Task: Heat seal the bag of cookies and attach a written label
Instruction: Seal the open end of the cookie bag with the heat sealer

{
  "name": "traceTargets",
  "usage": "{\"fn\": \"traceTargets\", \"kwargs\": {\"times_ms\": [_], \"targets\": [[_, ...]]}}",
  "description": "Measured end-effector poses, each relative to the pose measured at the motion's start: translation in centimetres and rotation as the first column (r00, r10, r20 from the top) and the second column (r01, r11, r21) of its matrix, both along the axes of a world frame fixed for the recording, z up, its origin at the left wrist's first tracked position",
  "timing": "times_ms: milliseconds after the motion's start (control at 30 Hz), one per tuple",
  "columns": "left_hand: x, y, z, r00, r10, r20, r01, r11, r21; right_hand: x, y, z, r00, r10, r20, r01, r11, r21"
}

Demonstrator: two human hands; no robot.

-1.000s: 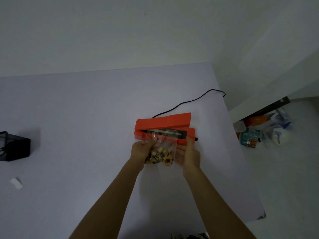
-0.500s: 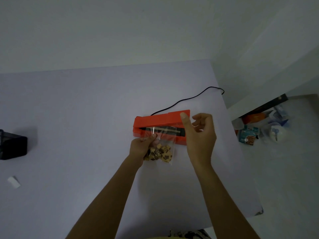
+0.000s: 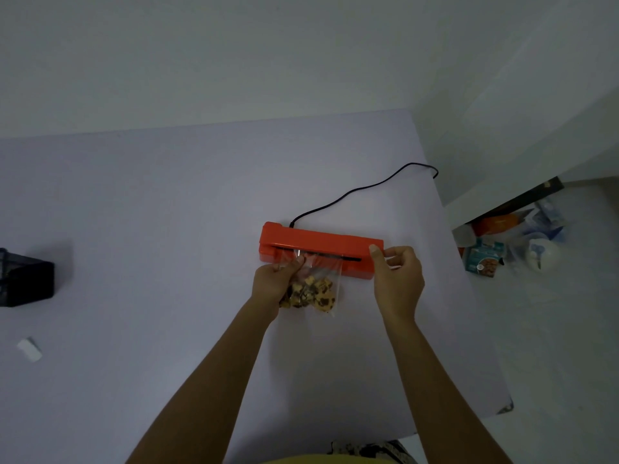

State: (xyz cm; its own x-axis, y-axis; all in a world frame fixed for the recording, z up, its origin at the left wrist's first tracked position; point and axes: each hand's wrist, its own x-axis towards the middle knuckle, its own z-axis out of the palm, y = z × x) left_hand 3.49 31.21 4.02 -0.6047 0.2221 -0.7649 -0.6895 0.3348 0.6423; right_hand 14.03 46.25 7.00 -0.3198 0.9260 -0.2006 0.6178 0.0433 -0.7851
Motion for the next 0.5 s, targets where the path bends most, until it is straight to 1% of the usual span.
{"fn": "traceTargets", "kwargs": {"times_ms": [100,167,300,400,500], "targets": [[-0.13,-0.16,-0.20,1.000,0.008,0.005,-0.008,1.000,0.022,-0.12,0.29,-0.87,0.998,-0.015,0.058,0.017,0.999,-0.031],[-0.15,-0.23,-0.30,1.000,0.009,0.008,-0.010,1.000,0.024,-0.32,0.46,-0.98,0.997,-0.031,0.070,0.036,0.997,-0.066],[-0.04,-0.22,-0.23,1.000,0.018,0.019,-0.019,0.999,0.031,-0.59,0.67,-0.88,0.994,-0.076,0.083,0.090,0.980,-0.178],[0.00,-0.22,-0.38,0.999,0.029,0.027,-0.030,0.999,0.035,-0.73,0.81,-0.70,0.989,-0.133,0.061,0.144,0.953,-0.265],[-0.07,-0.24,-0.63,0.999,0.026,0.023,-0.027,0.999,0.039,-0.83,1.08,-0.10,0.978,-0.188,0.091,0.209,0.904,-0.374]]}}
